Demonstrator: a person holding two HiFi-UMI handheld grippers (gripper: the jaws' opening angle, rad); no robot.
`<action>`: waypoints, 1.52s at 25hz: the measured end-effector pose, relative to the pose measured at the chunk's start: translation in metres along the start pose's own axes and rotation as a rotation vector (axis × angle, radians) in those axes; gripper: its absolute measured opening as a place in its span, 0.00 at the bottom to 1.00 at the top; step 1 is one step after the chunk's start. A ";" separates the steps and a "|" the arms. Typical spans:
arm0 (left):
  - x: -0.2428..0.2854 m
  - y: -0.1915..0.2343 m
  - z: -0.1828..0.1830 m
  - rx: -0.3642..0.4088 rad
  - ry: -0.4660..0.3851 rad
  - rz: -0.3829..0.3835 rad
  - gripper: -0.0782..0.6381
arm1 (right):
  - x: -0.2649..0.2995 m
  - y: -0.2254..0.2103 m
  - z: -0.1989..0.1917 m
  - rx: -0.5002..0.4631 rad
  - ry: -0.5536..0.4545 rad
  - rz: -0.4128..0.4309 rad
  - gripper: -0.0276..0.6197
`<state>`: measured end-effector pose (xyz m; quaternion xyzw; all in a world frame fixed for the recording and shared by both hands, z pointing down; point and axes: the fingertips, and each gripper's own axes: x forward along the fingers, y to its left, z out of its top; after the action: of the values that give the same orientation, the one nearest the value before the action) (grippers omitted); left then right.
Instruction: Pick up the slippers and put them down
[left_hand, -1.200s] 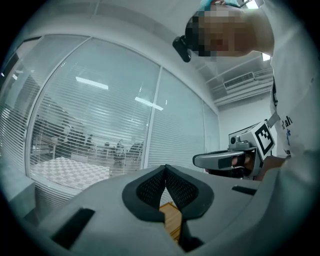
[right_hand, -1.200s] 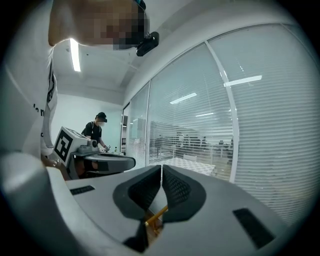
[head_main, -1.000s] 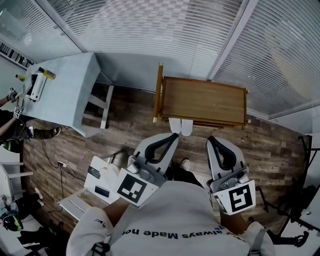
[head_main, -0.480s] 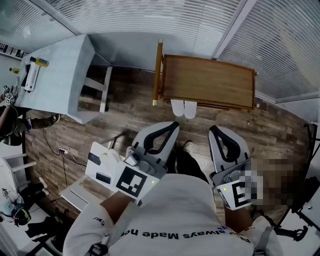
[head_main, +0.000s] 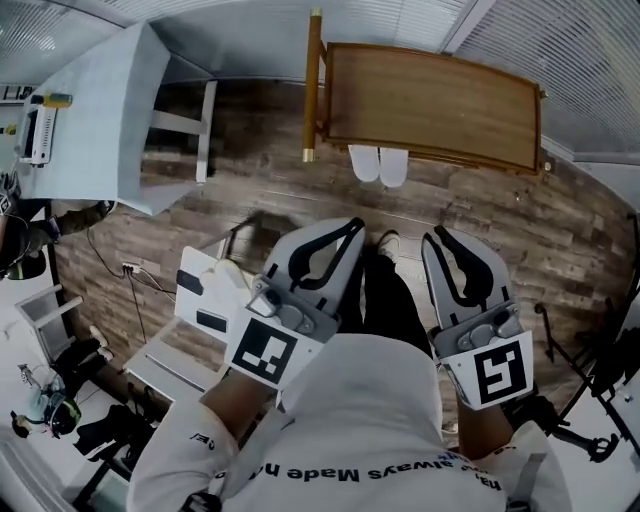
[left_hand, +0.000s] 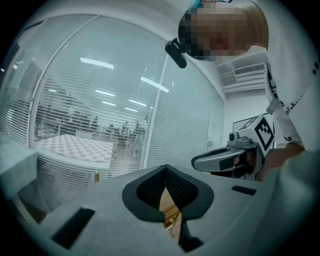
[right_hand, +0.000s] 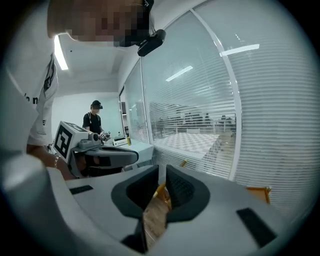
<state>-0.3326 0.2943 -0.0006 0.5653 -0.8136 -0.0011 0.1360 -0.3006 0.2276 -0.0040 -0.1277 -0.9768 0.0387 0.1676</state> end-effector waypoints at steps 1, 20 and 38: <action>0.001 0.001 -0.008 -0.004 0.008 0.002 0.13 | 0.002 -0.001 -0.008 0.007 0.011 0.001 0.08; 0.042 0.039 -0.178 -0.062 0.126 0.025 0.13 | 0.077 -0.017 -0.185 0.114 0.180 0.044 0.15; 0.093 0.070 -0.320 -0.065 0.187 0.018 0.13 | 0.151 -0.055 -0.337 0.182 0.284 -0.066 0.18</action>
<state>-0.3559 0.2826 0.3393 0.5509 -0.8020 0.0262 0.2296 -0.3375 0.2255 0.3681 -0.0838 -0.9395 0.1031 0.3158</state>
